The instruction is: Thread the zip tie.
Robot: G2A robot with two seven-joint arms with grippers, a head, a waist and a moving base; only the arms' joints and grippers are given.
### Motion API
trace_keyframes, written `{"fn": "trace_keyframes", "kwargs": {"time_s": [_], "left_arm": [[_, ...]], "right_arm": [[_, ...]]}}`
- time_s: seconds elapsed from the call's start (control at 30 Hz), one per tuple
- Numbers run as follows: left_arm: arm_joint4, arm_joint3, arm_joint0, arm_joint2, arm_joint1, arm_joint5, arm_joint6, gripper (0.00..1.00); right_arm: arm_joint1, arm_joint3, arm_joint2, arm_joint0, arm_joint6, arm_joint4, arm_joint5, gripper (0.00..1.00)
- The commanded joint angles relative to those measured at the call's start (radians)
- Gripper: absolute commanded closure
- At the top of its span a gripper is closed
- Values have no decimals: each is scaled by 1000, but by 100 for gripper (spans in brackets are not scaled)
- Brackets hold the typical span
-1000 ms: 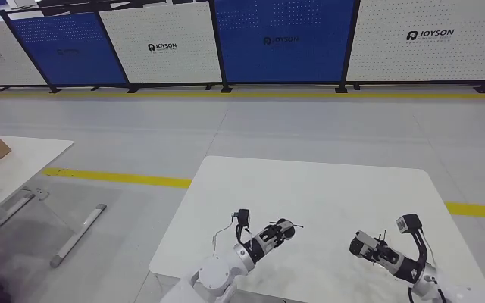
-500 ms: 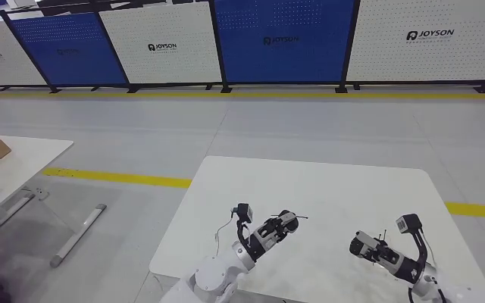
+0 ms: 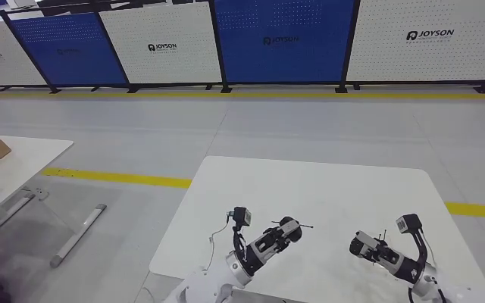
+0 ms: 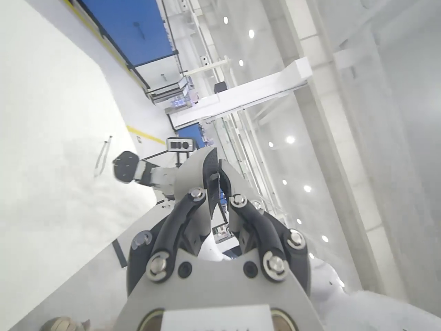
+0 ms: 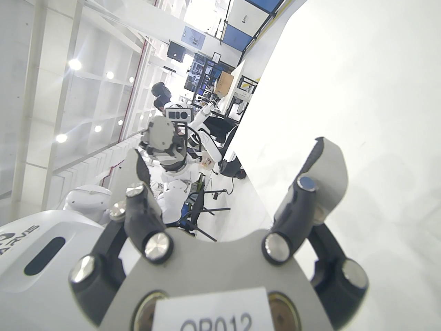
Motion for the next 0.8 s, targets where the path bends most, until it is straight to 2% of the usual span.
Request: {"fn": "trace_keyframes", "kwargs": {"time_s": [0.0, 0.2, 0.23, 0.27, 0.77], "left_arm": [[7, 58, -24, 24, -4, 29, 11, 100], [-4, 220, -110, 104, -25, 75, 55, 100], [-22, 238, -123, 119, -29, 94, 49, 100], [-78, 250, -133, 134, -32, 130, 14, 100], [-78, 250, -133, 134, -32, 130, 14, 100]], "right_arm": [[0, 0, 0, 0, 0, 0, 0, 0], [0, 0, 0, 0, 0, 0, 0, 0], [0, 0, 0, 0, 0, 0, 0, 0], [0, 0, 0, 0, 0, 0, 0, 0], [0, 0, 0, 0, 0, 0, 0, 0]]}}
